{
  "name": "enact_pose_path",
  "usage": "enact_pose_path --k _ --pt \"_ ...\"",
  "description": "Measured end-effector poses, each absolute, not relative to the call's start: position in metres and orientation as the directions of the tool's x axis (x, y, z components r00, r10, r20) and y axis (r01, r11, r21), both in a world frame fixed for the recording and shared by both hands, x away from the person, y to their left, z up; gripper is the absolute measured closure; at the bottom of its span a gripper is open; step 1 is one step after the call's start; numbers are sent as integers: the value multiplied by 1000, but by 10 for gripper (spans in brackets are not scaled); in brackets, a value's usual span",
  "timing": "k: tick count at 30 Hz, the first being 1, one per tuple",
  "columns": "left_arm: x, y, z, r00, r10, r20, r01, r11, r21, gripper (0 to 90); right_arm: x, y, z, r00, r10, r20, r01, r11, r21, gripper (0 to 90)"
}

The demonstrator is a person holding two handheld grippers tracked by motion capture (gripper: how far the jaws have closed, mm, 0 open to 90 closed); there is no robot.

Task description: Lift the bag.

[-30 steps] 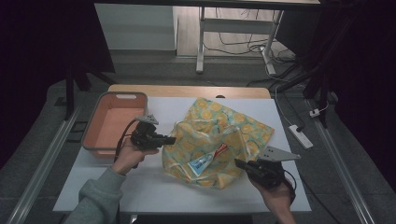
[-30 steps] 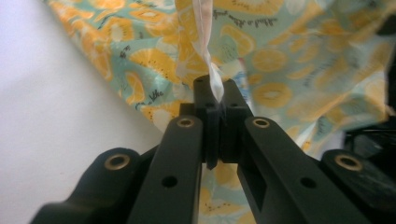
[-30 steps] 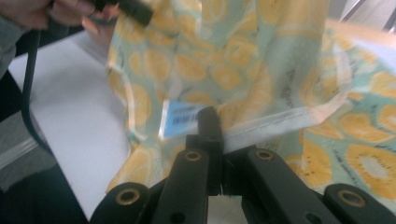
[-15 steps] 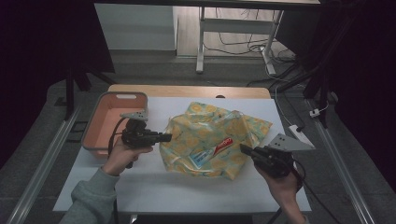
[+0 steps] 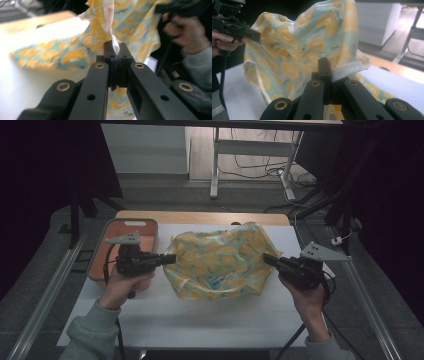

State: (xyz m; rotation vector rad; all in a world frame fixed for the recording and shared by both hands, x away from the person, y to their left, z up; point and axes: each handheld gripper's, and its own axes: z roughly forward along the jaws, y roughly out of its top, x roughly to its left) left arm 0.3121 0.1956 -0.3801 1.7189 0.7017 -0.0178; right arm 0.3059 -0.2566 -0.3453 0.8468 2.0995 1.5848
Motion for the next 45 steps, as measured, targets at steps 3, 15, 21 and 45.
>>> enact_pose_path --k 3,15,21,45 --pt "302 203 -361 836 414 -360 420 -60 906 882 309 -258 -329 -751 658 50 206 163 965 893" --pt "303 212 -293 830 509 -229 295 -51 954 882 362 -260 -276 -691 720 66 192 95 977 893" --pt "332 201 -330 805 508 -307 400 -83 913 881 389 -257 -308 -674 733 89 309 170 936 892" --pt "362 175 -427 721 599 -348 550 -190 813 789 412 -246 -401 -686 712 151 451 253 856 886"
